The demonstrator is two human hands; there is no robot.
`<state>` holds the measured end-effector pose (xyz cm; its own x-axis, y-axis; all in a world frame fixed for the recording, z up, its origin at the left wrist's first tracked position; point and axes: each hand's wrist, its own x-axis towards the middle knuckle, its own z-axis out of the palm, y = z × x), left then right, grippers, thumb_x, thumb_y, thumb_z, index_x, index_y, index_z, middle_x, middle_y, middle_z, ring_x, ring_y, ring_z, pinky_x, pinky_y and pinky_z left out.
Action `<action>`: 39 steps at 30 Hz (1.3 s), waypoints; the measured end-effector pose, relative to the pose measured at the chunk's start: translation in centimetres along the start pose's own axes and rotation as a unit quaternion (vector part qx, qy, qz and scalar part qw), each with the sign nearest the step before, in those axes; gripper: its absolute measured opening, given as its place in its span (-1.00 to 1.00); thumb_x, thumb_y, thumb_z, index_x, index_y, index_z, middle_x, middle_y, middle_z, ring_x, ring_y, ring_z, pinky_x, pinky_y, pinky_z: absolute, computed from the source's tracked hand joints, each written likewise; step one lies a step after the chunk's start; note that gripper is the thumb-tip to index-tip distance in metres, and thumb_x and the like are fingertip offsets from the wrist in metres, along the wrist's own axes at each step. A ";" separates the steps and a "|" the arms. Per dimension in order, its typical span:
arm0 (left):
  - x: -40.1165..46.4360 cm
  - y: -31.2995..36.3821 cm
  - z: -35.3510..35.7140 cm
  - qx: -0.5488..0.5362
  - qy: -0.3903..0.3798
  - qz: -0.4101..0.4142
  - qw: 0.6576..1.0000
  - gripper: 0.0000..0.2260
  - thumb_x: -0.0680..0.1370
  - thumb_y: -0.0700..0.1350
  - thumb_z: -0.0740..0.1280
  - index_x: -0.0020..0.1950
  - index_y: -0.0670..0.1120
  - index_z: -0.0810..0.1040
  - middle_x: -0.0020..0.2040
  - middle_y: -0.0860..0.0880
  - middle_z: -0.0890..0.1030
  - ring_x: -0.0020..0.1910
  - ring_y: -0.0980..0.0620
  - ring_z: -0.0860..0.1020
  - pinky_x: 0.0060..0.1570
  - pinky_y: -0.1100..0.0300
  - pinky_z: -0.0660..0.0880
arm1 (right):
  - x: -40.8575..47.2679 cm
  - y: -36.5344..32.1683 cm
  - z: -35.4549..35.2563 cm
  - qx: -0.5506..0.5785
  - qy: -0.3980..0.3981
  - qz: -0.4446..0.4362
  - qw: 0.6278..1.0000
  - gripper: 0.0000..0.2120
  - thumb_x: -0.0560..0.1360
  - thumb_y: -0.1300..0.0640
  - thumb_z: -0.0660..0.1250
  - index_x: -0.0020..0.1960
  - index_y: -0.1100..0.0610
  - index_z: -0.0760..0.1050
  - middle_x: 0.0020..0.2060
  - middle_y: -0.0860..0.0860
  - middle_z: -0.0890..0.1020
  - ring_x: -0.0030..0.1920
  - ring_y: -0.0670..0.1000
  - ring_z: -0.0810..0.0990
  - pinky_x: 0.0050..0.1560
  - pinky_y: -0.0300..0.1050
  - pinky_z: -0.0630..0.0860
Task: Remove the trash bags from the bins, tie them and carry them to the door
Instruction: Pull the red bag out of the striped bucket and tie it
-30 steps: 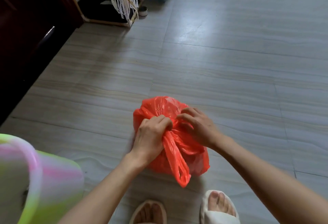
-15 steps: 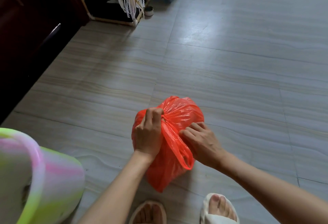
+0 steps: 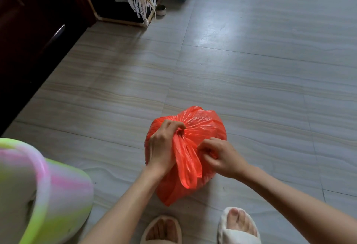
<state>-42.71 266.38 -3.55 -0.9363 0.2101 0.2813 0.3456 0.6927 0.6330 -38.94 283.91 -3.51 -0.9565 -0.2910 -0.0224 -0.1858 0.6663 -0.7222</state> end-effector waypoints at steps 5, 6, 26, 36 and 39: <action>-0.1 0.0 0.2 -0.220 0.011 -0.132 0.967 -0.62 0.42 -0.41 0.30 -0.17 0.12 0.50 -0.17 0.14 0.56 -0.14 0.28 0.53 -0.08 0.43 0.40 | 0.1 -0.7 0.1 -0.013 -0.005 -0.024 1.000 -0.68 0.35 0.01 0.13 -0.11 0.09 0.60 -0.25 -0.01 0.67 -0.23 -0.05 0.55 -0.22 -0.18 0.41; -0.3 -0.1 0.2 -0.190 0.016 -0.118 0.975 -0.65 0.42 -0.40 0.32 -0.14 0.09 0.51 -0.15 0.15 0.56 -0.13 0.28 0.52 -0.08 0.46 0.39 | 0.2 -0.9 0.0 -0.017 -0.008 -0.021 1.000 -0.66 0.37 -0.02 0.12 -0.09 0.08 0.61 -0.22 -0.01 0.69 -0.22 0.00 0.60 -0.22 -0.13 0.48; -1.7 -1.8 0.5 -0.023 0.061 0.081 0.995 -0.88 0.48 -0.07 0.26 -0.16 -0.04 0.33 -0.38 -0.06 0.51 -0.41 0.15 0.40 -0.44 0.23 0.37 | 5.1 -2.0 -1.3 0.163 -0.120 0.094 0.975 -0.96 0.46 0.19 0.35 -0.15 0.09 0.52 -0.35 -0.16 0.50 -0.36 -0.28 0.46 -0.28 -0.43 0.36; -1.3 -1.9 -0.5 -0.112 0.022 0.031 0.993 -0.90 0.48 -0.05 0.29 -0.19 -0.05 0.44 -0.27 -0.04 0.55 -0.22 0.11 0.47 -0.15 0.28 0.42 | 7.1 -3.2 -3.3 -0.317 -0.158 -0.124 0.927 -0.85 0.55 0.17 0.13 0.08 0.21 0.36 0.03 0.10 0.46 -0.09 0.19 0.52 -0.31 -0.02 0.28; -1.2 -1.0 -0.7 -0.130 0.043 -0.064 0.988 -0.82 0.46 0.04 0.26 -0.31 0.03 0.39 -0.30 0.08 0.48 -0.19 0.09 0.42 -0.12 0.20 0.37 | 6.8 -2.7 -3.3 -0.400 -0.107 -0.208 0.886 -0.85 0.51 0.15 0.09 -0.03 0.18 0.41 -0.15 0.09 0.53 -0.30 0.16 0.57 -0.57 -0.16 0.03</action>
<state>-41.86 264.93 -4.03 -0.9688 0.0643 0.2395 0.2385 0.5061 0.8288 -45.65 282.45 0.55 -0.7183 -0.6929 -0.0620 -0.6950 0.7187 0.0196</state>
